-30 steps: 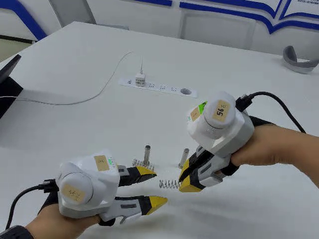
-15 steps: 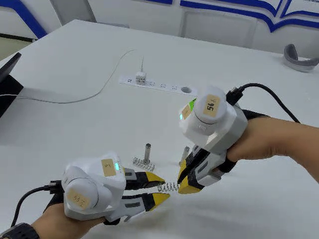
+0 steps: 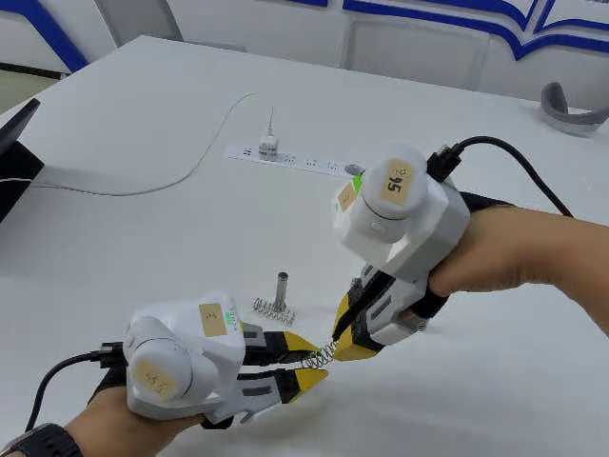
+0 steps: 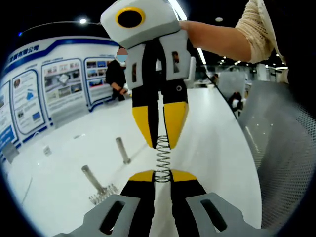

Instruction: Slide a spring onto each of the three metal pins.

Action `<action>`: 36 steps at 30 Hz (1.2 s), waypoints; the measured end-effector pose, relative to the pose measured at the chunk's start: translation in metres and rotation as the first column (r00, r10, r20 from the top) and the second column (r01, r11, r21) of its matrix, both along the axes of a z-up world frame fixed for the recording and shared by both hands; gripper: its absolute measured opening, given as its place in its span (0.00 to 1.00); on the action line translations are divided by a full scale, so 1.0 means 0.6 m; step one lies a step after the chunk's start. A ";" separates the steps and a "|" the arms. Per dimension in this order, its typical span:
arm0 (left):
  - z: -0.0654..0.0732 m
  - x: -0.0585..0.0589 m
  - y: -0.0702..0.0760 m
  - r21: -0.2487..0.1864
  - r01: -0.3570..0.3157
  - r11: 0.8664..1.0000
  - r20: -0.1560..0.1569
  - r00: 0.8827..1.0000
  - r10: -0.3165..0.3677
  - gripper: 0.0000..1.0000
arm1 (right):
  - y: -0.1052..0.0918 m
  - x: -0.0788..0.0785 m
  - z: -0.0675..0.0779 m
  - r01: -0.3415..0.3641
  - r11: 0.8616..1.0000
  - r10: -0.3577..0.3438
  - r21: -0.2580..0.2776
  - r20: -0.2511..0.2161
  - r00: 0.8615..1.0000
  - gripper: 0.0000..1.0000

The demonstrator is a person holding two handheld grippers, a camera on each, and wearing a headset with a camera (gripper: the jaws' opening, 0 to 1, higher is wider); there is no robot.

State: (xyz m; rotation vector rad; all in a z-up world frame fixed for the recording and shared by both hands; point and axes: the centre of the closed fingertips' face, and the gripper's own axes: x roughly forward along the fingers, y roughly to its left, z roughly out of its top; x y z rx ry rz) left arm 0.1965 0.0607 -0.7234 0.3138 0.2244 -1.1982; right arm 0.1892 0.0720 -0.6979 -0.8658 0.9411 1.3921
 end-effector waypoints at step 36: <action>0.024 0.020 0.004 -0.090 -0.054 0.994 -0.028 0.998 0.051 0.10 | 0.031 0.019 0.014 -0.004 0.997 -0.002 0.082 0.073 0.997 0.16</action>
